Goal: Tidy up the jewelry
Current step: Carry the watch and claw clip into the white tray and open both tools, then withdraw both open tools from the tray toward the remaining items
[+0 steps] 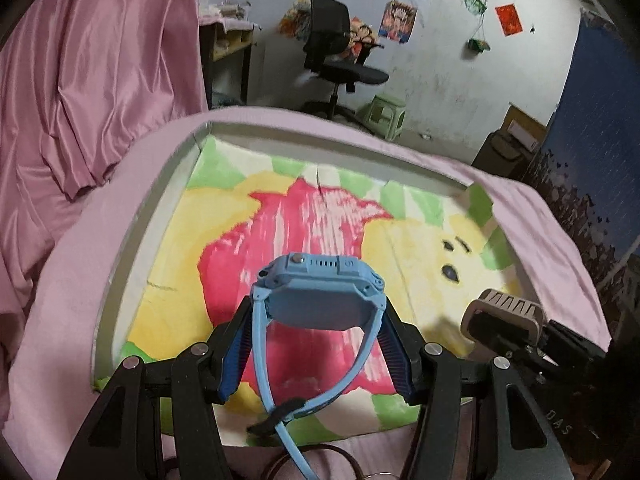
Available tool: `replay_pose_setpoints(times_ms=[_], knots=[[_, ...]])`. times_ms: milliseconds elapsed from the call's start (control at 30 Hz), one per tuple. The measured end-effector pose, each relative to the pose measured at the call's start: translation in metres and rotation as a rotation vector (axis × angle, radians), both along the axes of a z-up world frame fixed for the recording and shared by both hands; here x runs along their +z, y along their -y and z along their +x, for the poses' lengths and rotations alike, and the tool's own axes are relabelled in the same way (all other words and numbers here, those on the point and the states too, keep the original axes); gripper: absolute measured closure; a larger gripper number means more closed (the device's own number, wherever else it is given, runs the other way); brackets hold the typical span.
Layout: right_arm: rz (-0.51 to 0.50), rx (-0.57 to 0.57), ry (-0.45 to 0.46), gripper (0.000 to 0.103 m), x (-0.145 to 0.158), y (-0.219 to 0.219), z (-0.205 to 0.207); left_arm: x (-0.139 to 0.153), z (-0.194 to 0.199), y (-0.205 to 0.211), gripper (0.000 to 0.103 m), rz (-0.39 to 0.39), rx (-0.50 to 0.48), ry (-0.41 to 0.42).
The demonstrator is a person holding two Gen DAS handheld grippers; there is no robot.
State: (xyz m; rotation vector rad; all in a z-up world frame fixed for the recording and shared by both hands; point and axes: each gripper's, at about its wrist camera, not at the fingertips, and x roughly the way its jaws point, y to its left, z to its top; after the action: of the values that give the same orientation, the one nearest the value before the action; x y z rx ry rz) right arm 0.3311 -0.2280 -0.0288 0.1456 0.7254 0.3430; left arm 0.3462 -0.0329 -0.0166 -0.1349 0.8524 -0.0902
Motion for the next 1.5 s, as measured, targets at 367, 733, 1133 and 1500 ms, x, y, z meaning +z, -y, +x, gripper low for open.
replay_pose_setpoints(times_ms=[367,733,1133,1500], knots=[[-0.021,-0.01,-0.013,0.072,-0.012,-0.001,0.0,0.006,-0.02,-0.006,0.034,-0.004,-0.014,0.069],[-0.001,-0.066,0.14,0.038,0.017,0.018,-0.046,0.036,-0.089,-0.013,0.011,0.033,-0.011,0.262],[0.003,-0.102,0.328,0.015,0.048,0.024,-0.121,0.049,-0.175,-0.005,0.004,0.117,-0.049,0.438],[-0.044,-0.074,0.377,0.014,0.044,0.026,-0.177,0.042,-0.21,-0.013,0.003,0.119,-0.043,0.433]])
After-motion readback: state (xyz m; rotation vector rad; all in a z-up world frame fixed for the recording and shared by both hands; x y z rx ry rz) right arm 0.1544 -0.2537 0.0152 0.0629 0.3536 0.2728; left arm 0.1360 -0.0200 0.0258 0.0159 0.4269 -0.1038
